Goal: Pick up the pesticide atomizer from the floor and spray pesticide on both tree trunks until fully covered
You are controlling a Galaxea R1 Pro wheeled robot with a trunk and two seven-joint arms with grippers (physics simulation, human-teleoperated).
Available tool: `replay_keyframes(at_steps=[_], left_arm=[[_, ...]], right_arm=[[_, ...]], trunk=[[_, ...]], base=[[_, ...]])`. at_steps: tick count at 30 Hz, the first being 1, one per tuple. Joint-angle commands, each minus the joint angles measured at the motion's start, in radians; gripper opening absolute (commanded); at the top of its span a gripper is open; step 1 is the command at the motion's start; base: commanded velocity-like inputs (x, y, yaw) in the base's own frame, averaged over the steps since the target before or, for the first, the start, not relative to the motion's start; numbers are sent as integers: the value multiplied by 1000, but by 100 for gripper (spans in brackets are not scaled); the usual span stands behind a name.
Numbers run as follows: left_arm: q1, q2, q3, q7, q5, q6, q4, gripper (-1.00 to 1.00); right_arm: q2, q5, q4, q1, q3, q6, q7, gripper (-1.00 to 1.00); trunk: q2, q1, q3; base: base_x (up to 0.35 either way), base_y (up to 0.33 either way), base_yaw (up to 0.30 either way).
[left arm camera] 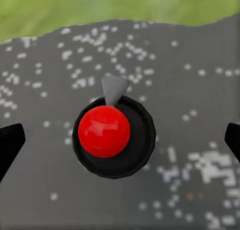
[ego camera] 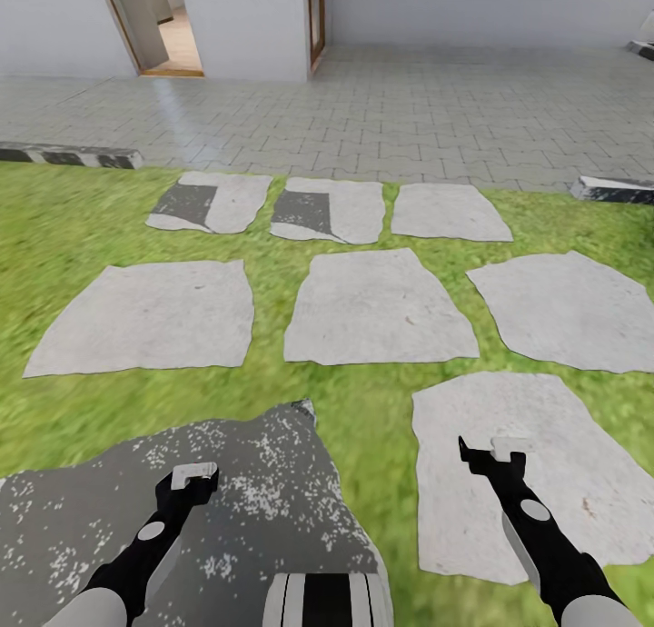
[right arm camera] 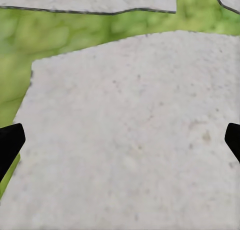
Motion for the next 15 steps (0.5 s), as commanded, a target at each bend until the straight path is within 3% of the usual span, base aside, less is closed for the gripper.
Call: replay_keyframes(at_steps=[1,10,15], left_arm=[[0,0,0,0,0,0,0,100],[0,0,0,0,0,0,0,100],[0,0,0,0,0,0,0,100]], right_arm=[[0,0,0,0,0,0,0,100],[0,0,0,0,0,0,0,100],[0,0,0,0,0,0,0,100]], trunk=[[0,0,0],[-2,4,-36],[-2,4,-43]], base=[[0,0,0],[0,0,0],[0,0,0]])
